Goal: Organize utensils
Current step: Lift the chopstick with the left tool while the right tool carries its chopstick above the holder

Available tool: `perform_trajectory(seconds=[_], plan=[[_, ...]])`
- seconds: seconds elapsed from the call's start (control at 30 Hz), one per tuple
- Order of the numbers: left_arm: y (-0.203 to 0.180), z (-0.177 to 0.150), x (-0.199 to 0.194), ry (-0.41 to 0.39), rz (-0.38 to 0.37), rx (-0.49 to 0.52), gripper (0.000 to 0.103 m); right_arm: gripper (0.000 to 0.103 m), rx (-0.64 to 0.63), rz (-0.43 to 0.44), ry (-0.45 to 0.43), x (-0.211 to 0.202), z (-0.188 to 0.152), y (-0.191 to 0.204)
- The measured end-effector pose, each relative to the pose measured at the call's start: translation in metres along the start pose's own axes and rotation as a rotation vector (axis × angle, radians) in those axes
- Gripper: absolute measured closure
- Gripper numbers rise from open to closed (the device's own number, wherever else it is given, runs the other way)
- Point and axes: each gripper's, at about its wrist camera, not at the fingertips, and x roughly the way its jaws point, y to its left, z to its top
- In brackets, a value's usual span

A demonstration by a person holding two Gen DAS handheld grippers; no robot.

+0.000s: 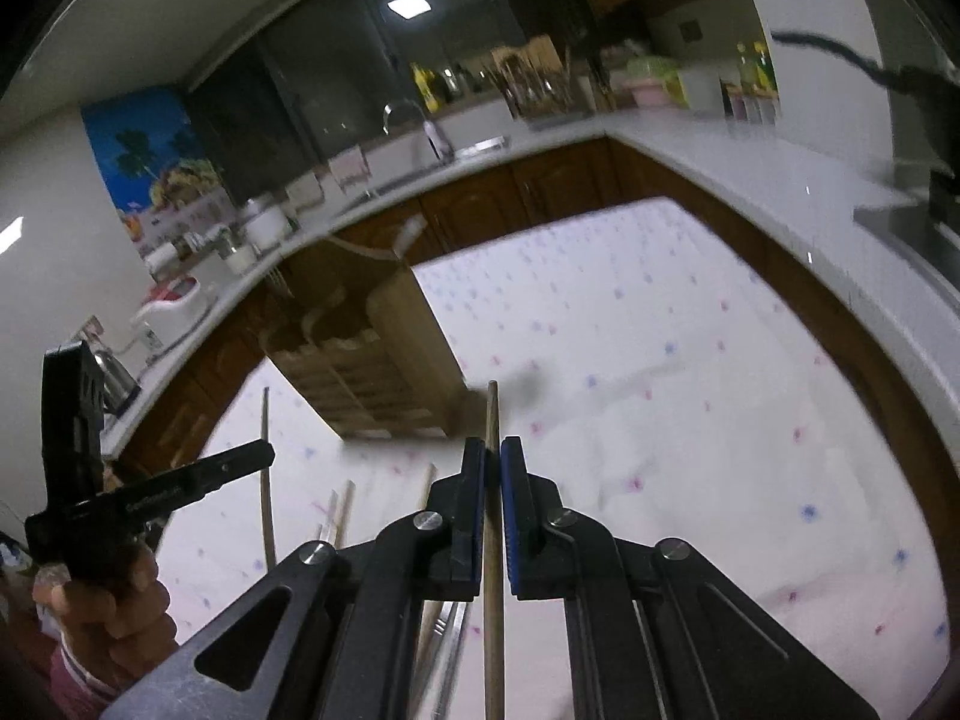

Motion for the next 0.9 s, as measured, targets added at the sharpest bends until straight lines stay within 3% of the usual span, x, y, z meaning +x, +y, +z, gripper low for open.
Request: perform_trajectory(seconds=[0.13, 0.4, 0.9], plan=[[0.005, 0.015, -0.032, -0.084, 0.002, 0.000, 0.098, 0.098, -0.021, 0.026, -0.073, -0.016, 0.019, 0.015], [0.018, 0.036, -0.060, -0.183, 0.018, -0.016, 0.098, 0.098, -0.057, 0.067, -0.207, -0.035, 0.060, 0.041], [0.030, 0.080, -0.080, -0.293, 0.063, -0.025, 0.098, 0.098, -0.105, 0.109, -0.294, -0.030, 0.102, 0.074]])
